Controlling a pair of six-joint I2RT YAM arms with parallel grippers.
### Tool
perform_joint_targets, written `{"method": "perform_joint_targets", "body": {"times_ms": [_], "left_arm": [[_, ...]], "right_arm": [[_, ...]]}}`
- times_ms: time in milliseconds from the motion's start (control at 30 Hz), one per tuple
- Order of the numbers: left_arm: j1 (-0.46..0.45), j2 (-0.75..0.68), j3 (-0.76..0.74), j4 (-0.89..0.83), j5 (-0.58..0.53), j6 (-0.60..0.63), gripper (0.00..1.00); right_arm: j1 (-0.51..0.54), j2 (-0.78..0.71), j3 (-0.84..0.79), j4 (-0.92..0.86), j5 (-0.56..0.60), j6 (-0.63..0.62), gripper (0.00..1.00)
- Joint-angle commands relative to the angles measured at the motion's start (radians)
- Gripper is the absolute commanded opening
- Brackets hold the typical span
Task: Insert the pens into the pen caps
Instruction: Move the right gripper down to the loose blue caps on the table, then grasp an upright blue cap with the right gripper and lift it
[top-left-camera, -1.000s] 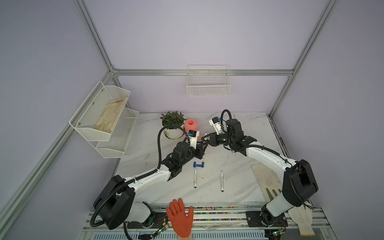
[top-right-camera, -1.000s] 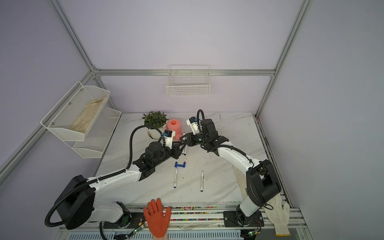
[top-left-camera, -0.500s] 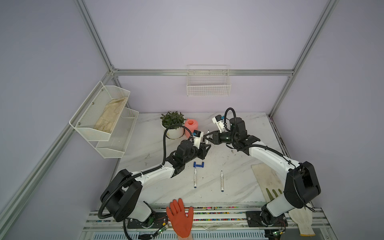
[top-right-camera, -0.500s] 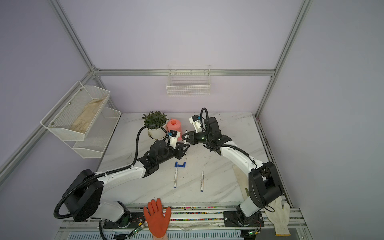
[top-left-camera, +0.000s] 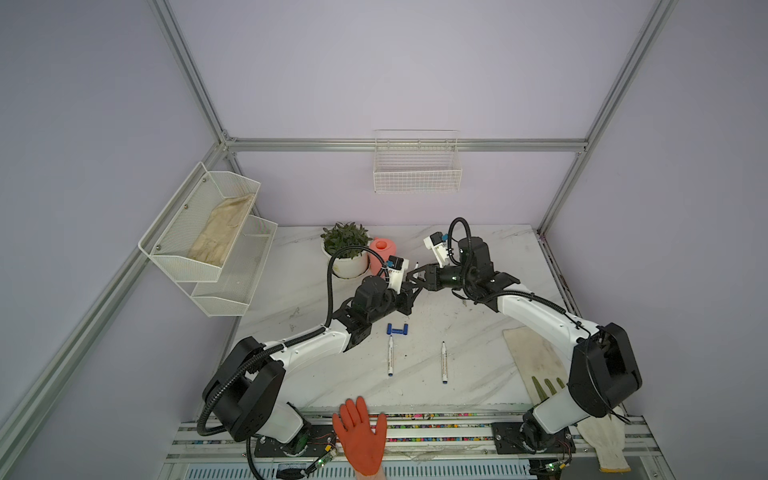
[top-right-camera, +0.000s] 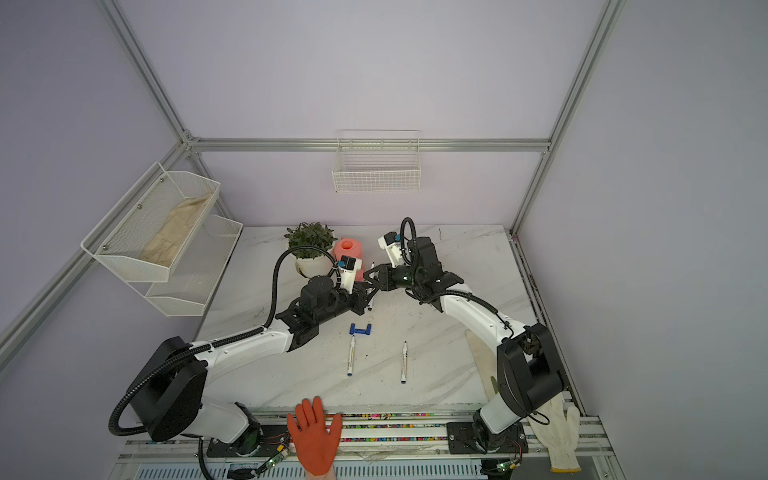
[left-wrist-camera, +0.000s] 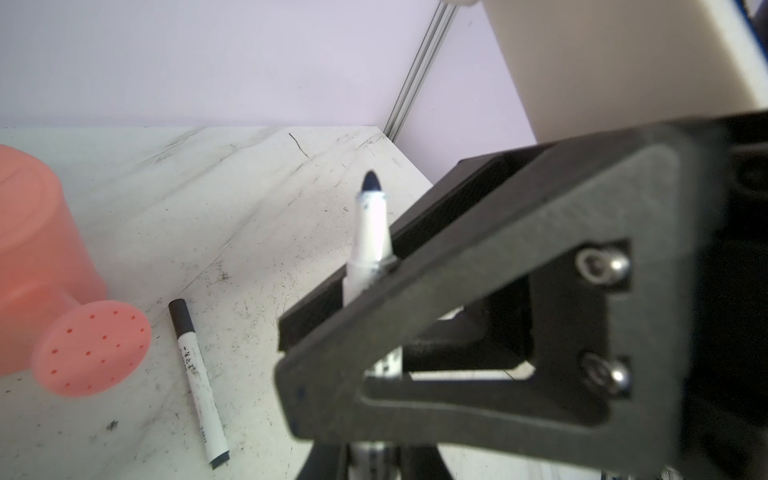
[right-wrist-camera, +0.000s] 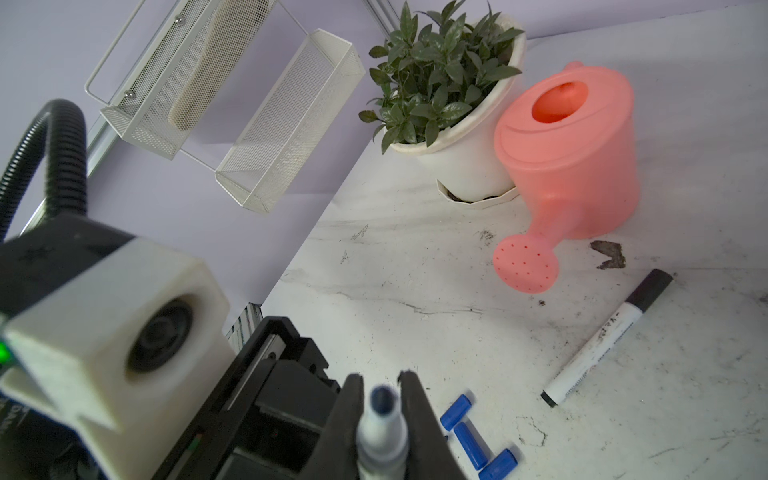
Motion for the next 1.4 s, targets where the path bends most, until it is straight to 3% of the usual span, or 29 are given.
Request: {"method": "perform_joint_targets", "body": {"times_ms": [0, 167, 333, 467, 800, 1367], "left_arm": [[0.012, -0.053, 0.009, -0.016, -0.161, -0.072, 0.00], [0.017, -0.169, -0.092, -0.136, -0.503, -0.214, 0.00], [0.030, -0.237, -0.139, -0.259, -0.677, -0.272, 0.00], [0.036, -0.265, -0.156, -0.271, -0.680, -0.264, 0.00], [0.036, -0.288, -0.175, -0.256, -0.655, -0.267, 0.00], [0.037, -0.279, -0.183, -0.262, -0.635, -0.258, 0.00]], "right_arm": [[0.009, -0.029, -0.017, -0.097, 0.068, -0.062, 0.40], [0.060, -0.058, -0.072, -0.212, 0.206, -0.123, 0.47], [0.159, 0.000, -0.103, -0.338, 0.340, -0.193, 0.46], [0.224, 0.092, -0.083, -0.379, 0.420, -0.205, 0.43], [0.231, 0.270, 0.012, -0.432, 0.430, -0.210, 0.42], [0.246, 0.392, 0.095, -0.471, 0.538, -0.186, 0.41]]}}
